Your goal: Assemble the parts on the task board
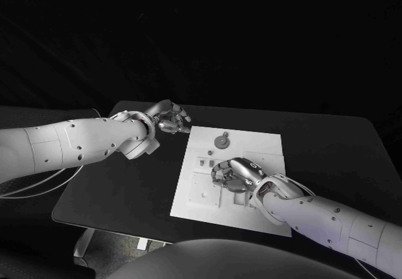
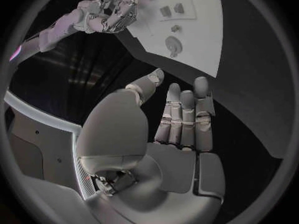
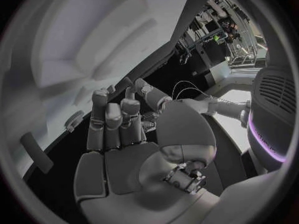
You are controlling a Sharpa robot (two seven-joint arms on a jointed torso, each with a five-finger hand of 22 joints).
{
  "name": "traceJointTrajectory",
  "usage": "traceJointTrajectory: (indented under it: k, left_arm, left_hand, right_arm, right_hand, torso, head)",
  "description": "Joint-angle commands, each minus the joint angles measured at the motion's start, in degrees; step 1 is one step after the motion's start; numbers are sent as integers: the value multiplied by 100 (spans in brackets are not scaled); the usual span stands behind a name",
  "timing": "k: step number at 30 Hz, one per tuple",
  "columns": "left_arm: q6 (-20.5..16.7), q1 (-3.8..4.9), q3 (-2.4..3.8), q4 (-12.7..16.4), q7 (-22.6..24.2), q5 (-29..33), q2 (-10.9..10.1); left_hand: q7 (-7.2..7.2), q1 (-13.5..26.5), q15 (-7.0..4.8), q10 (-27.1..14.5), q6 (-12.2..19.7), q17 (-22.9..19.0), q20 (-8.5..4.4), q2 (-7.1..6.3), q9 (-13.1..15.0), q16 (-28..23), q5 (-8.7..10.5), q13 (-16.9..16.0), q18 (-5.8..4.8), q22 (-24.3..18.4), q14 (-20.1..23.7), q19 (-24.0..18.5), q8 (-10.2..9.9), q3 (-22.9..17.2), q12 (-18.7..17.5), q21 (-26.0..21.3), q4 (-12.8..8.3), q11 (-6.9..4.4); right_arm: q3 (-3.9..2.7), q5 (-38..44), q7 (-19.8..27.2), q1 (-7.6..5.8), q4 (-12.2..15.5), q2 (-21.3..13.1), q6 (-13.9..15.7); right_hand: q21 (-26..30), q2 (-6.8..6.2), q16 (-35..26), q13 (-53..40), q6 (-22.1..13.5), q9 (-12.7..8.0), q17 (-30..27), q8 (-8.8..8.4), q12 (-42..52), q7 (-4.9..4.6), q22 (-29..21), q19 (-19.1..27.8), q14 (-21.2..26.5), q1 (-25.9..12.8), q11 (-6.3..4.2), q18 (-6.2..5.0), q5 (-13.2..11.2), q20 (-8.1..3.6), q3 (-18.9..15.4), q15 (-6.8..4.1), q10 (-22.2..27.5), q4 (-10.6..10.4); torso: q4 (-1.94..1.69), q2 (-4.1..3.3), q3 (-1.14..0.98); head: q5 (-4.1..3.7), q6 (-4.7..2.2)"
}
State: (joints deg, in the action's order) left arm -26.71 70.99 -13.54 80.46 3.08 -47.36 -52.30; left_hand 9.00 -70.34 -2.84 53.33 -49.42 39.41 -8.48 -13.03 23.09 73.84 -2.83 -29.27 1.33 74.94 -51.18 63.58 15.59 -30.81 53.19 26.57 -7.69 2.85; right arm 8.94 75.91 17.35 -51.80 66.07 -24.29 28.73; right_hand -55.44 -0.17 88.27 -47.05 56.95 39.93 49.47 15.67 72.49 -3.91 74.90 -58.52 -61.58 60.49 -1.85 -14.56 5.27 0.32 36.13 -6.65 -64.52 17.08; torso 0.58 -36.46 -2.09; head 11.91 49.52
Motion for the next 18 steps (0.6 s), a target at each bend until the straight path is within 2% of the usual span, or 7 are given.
traceJointTrajectory:
  k: [1,18]
  left_arm:
    - [126,10,5,12,74,57,17]
    - [175,10,5,10,66,58,42]
  left_hand:
    - [30,5,3,-36,-6,-8,-5,68,8,-14,-25,9,178,108,26,0,19,33,-21,-35,-11,24]
    - [30,5,7,-47,3,-6,1,78,8,-11,-25,8,180,110,38,-8,16,41,-17,-38,-24,25]
  right_arm:
    - [1,67,-69,5,-19,20,-223]
    - [1,261,-364,4,-16,77,-445]
  right_hand:
    - [36,-19,-19,-12,318,-15,-4,-48,-38,-79,59,49,14,44,18,-44,-27,10,-28,-74,45,-16]
    - [75,-39,-26,-71,280,-76,19,-109,-51,-110,60,164,139,86,52,-44,-97,74,-105,-35,197,-14]
  torso:
    - [3,1,-5]
    - [4,0,-4]
  head:
    - [10,13]
    - [32,32]
